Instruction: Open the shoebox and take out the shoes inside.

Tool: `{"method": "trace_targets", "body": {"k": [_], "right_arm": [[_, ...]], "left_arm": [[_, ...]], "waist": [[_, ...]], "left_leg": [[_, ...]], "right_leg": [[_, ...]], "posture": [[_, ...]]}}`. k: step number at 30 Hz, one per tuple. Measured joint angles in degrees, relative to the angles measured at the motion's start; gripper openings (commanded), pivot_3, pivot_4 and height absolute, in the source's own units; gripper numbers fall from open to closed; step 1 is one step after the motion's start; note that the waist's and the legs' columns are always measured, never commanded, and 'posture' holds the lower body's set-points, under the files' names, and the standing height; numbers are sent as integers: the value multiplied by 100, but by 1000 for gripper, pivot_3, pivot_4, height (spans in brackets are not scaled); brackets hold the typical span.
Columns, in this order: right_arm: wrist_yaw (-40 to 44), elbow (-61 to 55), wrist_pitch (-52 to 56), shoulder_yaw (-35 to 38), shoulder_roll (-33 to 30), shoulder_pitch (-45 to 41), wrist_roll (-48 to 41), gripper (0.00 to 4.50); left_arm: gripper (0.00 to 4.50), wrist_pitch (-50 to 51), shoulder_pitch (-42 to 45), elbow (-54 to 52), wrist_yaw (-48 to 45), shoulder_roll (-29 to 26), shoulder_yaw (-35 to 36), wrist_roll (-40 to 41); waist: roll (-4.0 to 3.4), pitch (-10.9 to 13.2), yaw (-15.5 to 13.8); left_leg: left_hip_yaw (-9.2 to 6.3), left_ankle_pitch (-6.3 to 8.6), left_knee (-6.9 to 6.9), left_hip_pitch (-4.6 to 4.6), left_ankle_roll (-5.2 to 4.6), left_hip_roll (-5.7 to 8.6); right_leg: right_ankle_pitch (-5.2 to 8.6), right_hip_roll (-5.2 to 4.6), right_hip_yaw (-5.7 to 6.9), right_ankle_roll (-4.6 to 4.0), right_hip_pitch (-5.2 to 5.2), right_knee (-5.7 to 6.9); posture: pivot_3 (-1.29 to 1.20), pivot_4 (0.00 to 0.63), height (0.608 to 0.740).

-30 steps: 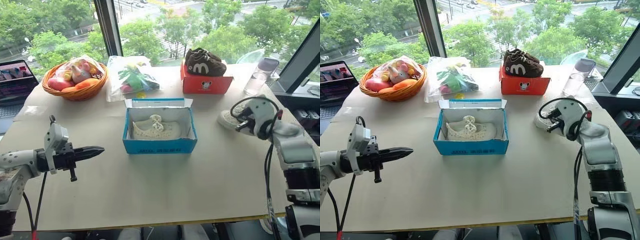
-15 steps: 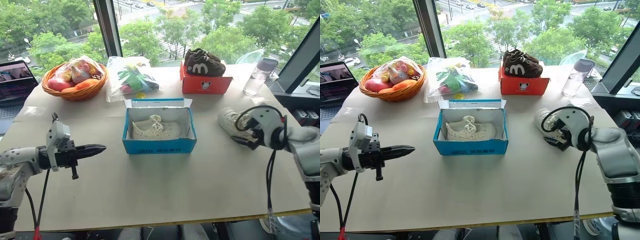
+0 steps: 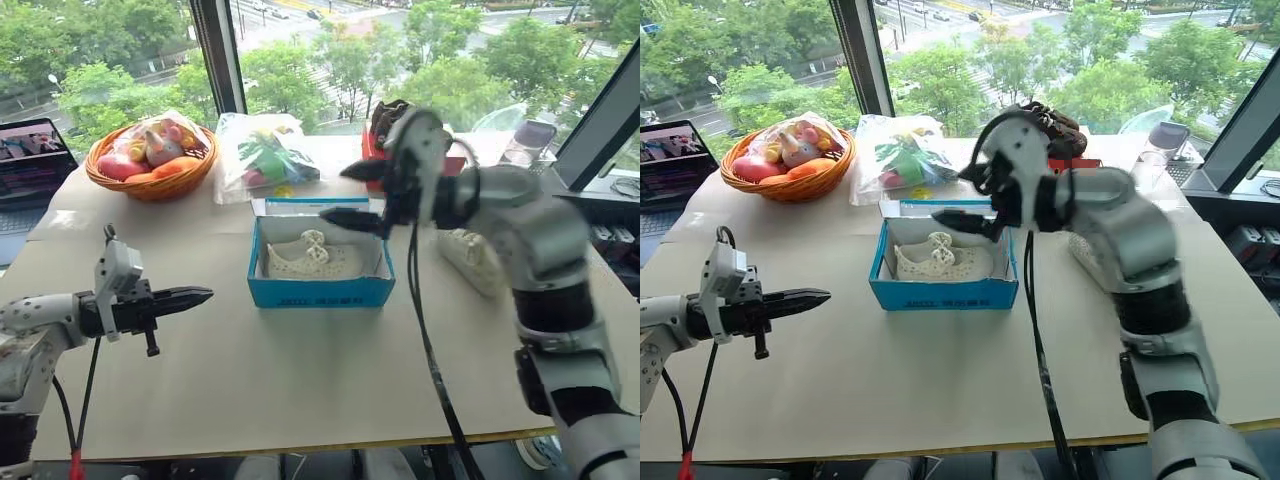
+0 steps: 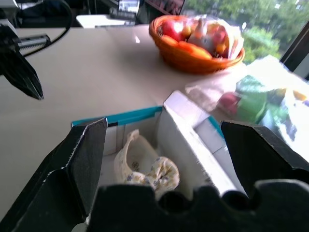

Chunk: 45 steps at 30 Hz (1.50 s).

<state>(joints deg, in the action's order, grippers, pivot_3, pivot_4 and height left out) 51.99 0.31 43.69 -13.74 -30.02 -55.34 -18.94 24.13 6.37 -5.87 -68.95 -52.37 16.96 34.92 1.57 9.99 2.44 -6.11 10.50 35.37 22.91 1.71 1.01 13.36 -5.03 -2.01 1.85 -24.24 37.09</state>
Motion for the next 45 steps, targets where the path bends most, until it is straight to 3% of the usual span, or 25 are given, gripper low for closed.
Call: {"method": "trace_targets", "body": {"k": [8,15,25,28,39,45], "right_arm": [[306,1769,-885,-682,306,-110,889,4428],[512,2186,-1128,-982,885,-311,1247,4428],[553,3062,-1809,-1052,1136,-723,1801,4428],[566,3179,-1875,-1040,1159,-747,1832,3732],[673,3302,-1891,-1039,1292,-678,2002,14],[714,3311,-1869,-1007,1333,-678,2002,14]], "left_arm": [[0,10,-149,-113,111,7,82,50],[0,34,-202,-178,187,7,119,102],[0,82,-214,-217,245,12,125,108],[0,82,-214,-218,253,14,125,108],[0,79,-224,-216,260,14,125,95],[0,61,-224,-210,260,14,125,67]], "waist": [[0,0,75],[-1,0,153],[-1,0,155],[0,0,154],[-1,0,169],[-1,0,165]], "left_leg": [[1,0,-2,-5,0,-3],[0,0,-2,-6,0,-3],[1,0,-2,-15,0,-3],[1,0,-2,-18,0,-3],[0,0,-3,-13,0,-3],[0,0,-3,-13,0,-3]], "right_leg": [[-1,6,-3,-1,-2,6],[-1,6,-3,-1,-2,7],[-2,7,-4,-1,5,9],[-2,6,-4,-1,9,9],[-2,7,-5,-1,-1,10],[-2,7,-5,-1,0,10]], "posture": [[0,150,740],[0,150,740],[0,150,740],[0,150,740],[0,150,740],[0,150,740]]}}
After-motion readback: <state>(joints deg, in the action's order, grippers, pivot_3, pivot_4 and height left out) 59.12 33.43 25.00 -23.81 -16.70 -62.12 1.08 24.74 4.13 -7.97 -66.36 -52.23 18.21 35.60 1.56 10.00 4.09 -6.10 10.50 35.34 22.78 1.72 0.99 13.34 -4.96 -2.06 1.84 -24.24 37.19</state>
